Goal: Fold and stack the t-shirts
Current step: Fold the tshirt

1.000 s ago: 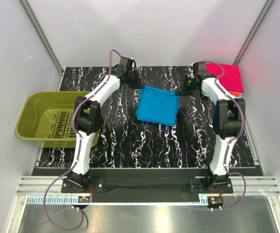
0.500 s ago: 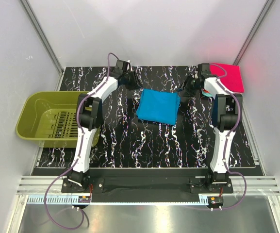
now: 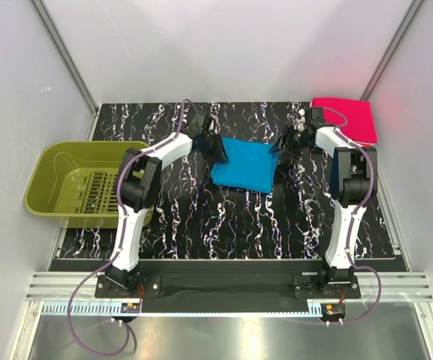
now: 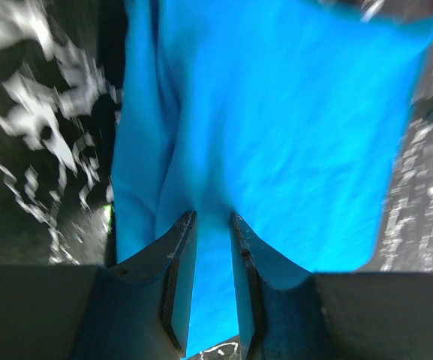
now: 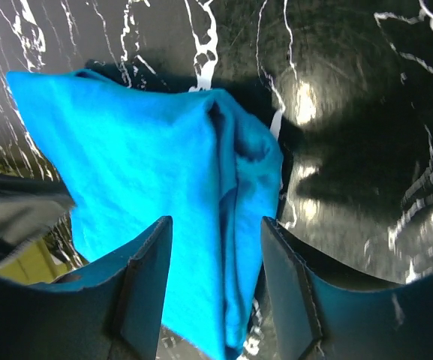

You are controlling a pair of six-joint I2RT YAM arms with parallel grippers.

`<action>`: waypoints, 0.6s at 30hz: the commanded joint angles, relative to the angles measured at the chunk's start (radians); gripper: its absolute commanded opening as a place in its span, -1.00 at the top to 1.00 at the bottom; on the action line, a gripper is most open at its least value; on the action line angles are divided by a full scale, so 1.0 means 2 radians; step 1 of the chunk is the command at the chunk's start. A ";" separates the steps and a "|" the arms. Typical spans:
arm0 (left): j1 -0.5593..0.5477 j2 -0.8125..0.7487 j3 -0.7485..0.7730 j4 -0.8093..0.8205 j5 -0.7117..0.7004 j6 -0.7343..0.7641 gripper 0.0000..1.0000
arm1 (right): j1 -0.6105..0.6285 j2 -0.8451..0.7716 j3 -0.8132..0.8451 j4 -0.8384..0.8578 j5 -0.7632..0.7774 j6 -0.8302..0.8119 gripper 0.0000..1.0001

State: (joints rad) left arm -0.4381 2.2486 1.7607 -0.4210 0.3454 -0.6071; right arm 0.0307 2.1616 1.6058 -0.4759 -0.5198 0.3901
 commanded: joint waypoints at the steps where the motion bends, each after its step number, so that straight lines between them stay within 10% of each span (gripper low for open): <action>1: -0.011 -0.034 -0.023 0.013 -0.035 -0.006 0.43 | 0.002 0.027 0.009 0.023 -0.038 -0.027 -0.15; 5: -0.019 -0.028 -0.035 0.012 -0.038 -0.009 0.44 | 0.002 0.051 0.014 0.049 -0.056 -0.019 -0.04; 13: -0.033 -0.064 -0.081 0.008 -0.058 -0.029 0.43 | 0.002 0.087 0.044 0.068 -0.081 -0.012 0.83; 18: -0.028 -0.090 -0.060 -0.007 -0.060 -0.027 0.26 | 0.000 0.071 0.040 0.068 -0.086 -0.014 0.65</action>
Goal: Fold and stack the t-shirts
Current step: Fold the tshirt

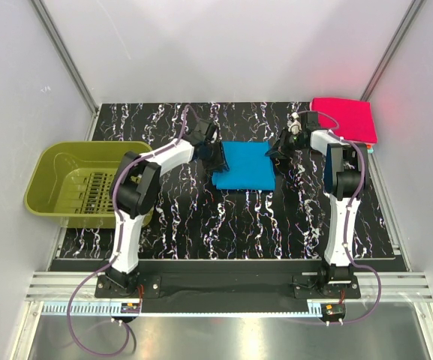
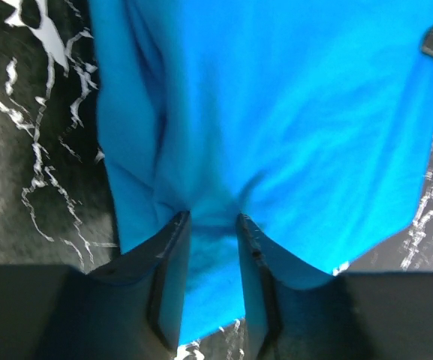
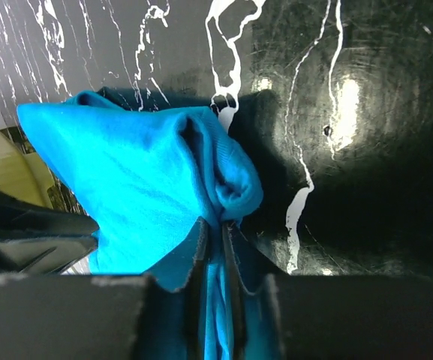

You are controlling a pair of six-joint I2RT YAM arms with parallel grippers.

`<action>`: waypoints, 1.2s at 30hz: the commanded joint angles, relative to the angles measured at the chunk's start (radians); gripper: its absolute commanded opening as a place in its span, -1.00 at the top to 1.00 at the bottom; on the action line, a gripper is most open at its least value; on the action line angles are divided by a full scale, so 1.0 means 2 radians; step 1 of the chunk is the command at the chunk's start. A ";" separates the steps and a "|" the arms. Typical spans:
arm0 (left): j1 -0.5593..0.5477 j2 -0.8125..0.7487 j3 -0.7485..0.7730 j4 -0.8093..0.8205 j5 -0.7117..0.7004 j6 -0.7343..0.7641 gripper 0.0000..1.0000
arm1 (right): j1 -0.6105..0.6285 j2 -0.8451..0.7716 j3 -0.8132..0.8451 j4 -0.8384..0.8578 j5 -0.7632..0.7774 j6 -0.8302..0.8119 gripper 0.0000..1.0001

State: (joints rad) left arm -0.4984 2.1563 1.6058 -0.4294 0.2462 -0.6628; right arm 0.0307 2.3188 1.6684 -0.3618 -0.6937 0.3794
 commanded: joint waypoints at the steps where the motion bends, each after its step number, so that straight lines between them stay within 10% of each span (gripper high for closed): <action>1: 0.011 -0.040 0.038 -0.004 -0.005 0.003 0.24 | 0.000 -0.012 0.007 0.011 0.000 -0.009 0.56; 6: 0.038 0.009 0.115 -0.027 0.023 0.010 0.23 | 0.000 -0.040 0.011 0.010 -0.006 -0.006 -0.02; 17: 0.052 0.103 0.205 -0.026 0.063 0.038 0.29 | 0.001 0.009 0.055 0.000 0.001 -0.009 -0.35; 36: 0.084 0.158 0.256 -0.014 0.092 0.006 0.28 | -0.001 0.075 0.108 0.007 -0.008 0.034 0.64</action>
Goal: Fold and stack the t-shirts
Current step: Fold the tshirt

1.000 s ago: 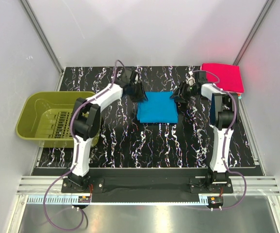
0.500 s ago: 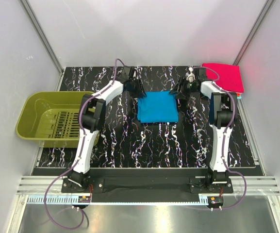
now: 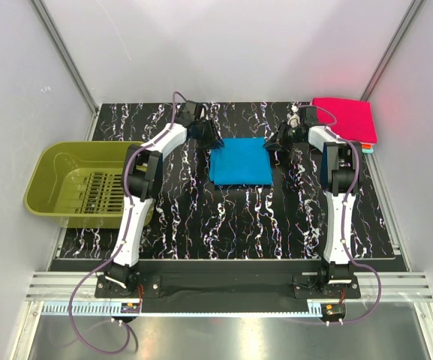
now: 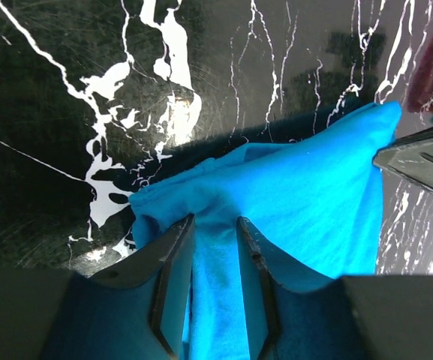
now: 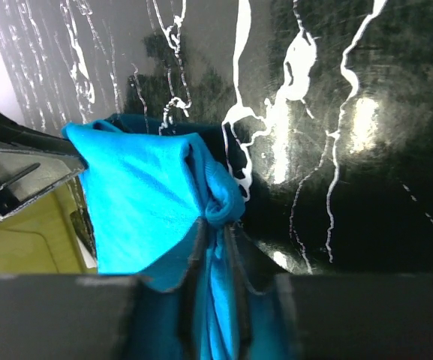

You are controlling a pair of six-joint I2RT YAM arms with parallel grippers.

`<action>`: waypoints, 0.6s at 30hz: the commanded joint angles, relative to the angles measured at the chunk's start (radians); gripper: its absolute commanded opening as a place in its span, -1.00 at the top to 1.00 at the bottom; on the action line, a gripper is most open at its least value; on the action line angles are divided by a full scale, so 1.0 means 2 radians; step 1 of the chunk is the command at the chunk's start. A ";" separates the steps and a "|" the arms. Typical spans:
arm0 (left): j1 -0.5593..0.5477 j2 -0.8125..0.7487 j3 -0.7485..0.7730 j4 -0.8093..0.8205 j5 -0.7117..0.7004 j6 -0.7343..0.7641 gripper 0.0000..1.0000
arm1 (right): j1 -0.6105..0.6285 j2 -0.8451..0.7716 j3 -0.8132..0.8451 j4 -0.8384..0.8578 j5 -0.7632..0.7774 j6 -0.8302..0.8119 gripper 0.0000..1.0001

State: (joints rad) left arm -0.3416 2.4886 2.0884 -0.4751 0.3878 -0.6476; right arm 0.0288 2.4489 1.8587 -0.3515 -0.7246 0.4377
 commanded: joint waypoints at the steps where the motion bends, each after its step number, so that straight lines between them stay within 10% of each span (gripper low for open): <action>1: 0.006 -0.014 0.014 0.009 0.027 -0.001 0.25 | 0.000 0.001 0.015 0.000 0.003 0.005 0.54; 7: 0.005 -0.078 -0.004 0.012 0.054 -0.003 0.17 | -0.001 -0.060 -0.008 -0.001 0.012 0.011 -0.10; 18: -0.001 -0.178 -0.115 0.009 0.053 0.003 0.14 | 0.001 -0.156 -0.114 -0.002 0.019 0.006 -0.22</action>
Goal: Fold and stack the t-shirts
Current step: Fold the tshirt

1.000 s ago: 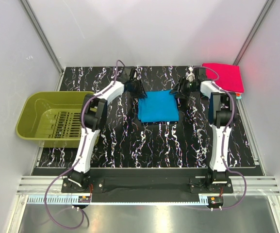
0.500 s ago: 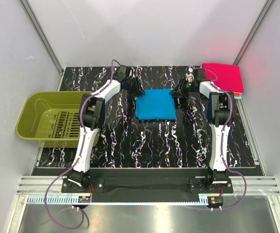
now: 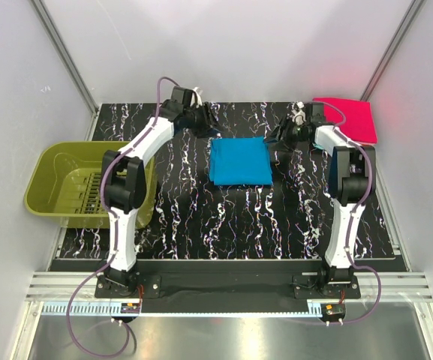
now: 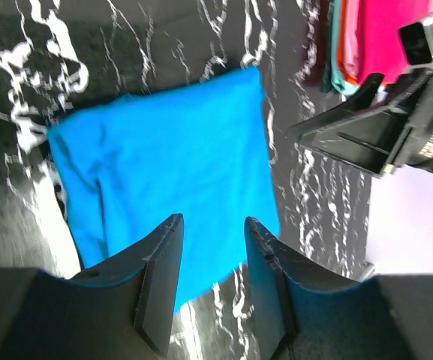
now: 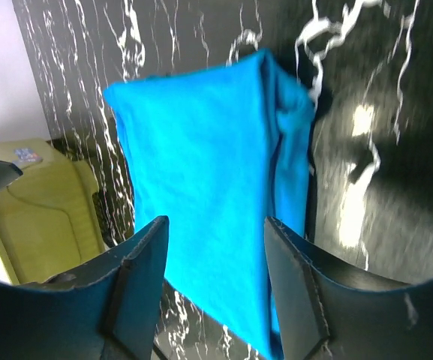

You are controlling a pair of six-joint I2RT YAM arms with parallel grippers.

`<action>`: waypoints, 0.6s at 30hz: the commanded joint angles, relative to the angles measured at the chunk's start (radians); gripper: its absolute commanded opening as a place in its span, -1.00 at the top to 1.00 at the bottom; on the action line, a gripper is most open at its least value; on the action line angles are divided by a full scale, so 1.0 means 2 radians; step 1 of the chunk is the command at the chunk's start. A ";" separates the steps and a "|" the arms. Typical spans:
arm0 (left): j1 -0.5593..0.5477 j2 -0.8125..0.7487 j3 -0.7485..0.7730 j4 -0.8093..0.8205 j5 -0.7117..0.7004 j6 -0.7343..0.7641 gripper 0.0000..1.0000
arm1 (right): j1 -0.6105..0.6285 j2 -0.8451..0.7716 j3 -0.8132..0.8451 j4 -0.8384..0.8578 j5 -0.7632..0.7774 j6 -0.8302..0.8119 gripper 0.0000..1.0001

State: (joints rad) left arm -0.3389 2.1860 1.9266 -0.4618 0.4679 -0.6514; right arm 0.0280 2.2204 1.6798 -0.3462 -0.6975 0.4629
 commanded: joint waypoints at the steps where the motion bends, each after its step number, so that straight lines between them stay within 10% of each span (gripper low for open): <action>1: -0.005 -0.038 -0.047 -0.001 0.009 0.006 0.14 | 0.001 -0.054 -0.043 -0.005 0.007 -0.009 -0.22; 18: -0.026 -0.035 -0.186 0.002 -0.061 0.043 0.15 | 0.032 -0.096 -0.176 0.019 0.041 -0.036 -0.07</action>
State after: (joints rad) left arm -0.3870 2.1181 1.5795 -0.4911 0.3851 -0.5968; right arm 0.0799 2.0983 1.3701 -0.3435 -0.6590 0.4099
